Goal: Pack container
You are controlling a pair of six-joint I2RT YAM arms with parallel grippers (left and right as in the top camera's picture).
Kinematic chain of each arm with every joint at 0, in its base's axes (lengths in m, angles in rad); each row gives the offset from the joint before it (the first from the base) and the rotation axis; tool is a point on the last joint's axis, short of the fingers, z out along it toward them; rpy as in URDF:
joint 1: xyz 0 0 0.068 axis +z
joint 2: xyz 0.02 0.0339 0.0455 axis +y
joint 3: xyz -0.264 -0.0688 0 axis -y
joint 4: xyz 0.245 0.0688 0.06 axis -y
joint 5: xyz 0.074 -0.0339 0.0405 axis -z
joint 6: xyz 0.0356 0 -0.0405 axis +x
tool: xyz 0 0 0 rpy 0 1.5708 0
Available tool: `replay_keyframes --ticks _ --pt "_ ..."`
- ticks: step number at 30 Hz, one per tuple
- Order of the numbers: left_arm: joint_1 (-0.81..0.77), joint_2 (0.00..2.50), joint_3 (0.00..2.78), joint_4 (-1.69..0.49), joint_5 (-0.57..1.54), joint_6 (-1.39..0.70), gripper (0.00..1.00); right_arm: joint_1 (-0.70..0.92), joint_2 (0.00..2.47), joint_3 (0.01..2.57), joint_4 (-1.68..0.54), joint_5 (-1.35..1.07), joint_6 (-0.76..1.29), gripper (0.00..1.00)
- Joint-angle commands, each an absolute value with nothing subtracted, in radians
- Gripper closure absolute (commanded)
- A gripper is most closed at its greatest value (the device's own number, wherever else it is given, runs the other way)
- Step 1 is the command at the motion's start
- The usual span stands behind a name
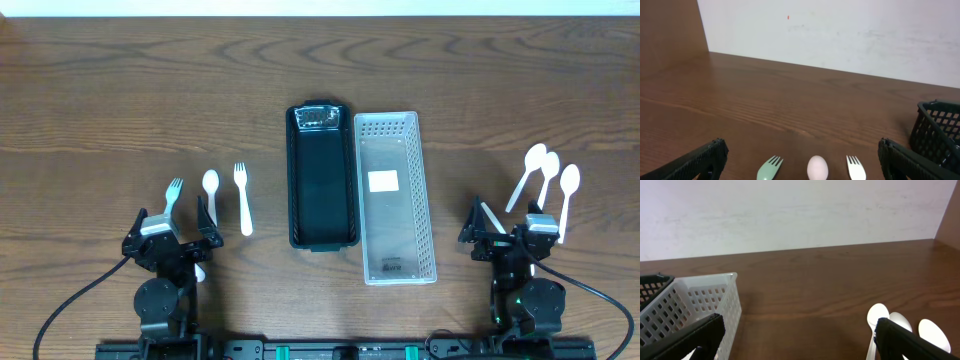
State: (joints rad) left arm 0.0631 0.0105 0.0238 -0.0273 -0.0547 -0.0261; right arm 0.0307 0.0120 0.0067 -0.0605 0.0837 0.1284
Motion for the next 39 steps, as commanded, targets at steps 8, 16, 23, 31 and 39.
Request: replay_keyframes --ticks 8,16,23,31,39 --pt "0.067 0.015 0.005 -0.066 -0.06 -0.052 0.02 0.036 0.007 0.006 -0.063 0.07 0.119 0.01" --pt "0.067 0.17 0.144 -0.073 -0.06 -0.174 0.02 0.012 0.086 0.134 -0.071 0.109 0.212 0.01" --pt "0.067 0.588 0.488 -0.222 -0.06 -0.178 0.02 -0.01 0.431 0.497 -0.314 0.1 0.165 0.01" --pt "0.067 1.025 0.94 -0.578 -0.059 -0.2 0.02 -0.01 0.875 0.958 -0.744 0.071 0.117 0.01" --pt "0.067 1.142 1.023 -0.651 -0.059 -0.2 0.02 -0.025 1.019 1.035 -0.95 -0.049 0.136 0.01"
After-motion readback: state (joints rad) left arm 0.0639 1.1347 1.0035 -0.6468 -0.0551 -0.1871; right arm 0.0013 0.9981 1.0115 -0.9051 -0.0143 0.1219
